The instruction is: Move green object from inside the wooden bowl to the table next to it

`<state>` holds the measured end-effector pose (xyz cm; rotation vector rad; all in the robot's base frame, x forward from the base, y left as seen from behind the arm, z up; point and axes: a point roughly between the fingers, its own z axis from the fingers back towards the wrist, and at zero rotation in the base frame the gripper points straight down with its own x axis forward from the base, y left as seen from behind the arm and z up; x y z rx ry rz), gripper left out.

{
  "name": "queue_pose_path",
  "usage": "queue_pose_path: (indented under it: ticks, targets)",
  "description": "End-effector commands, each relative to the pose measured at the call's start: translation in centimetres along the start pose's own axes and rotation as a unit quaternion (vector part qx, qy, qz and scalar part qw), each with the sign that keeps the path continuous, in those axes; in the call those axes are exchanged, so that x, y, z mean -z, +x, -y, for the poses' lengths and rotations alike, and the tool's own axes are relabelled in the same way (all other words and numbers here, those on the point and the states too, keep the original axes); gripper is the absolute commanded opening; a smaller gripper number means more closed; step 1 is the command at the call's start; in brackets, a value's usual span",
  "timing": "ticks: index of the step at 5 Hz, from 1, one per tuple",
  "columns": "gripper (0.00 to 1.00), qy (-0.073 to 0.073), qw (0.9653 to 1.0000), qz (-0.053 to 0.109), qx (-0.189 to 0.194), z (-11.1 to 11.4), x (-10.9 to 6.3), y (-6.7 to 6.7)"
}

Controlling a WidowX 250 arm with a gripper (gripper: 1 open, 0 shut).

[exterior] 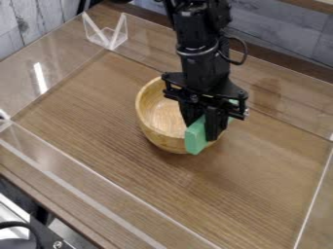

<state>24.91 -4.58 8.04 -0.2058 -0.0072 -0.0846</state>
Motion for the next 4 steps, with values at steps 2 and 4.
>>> queue_pose_path:
  ticks: [2, 4]
  targets:
    - [0.00, 0.005, 0.9992, 0.029, -0.025, 2.1, 1.6, 2.6]
    - [1.00, 0.010, 0.9953, 0.030, -0.092, 2.2, 0.7, 1.7]
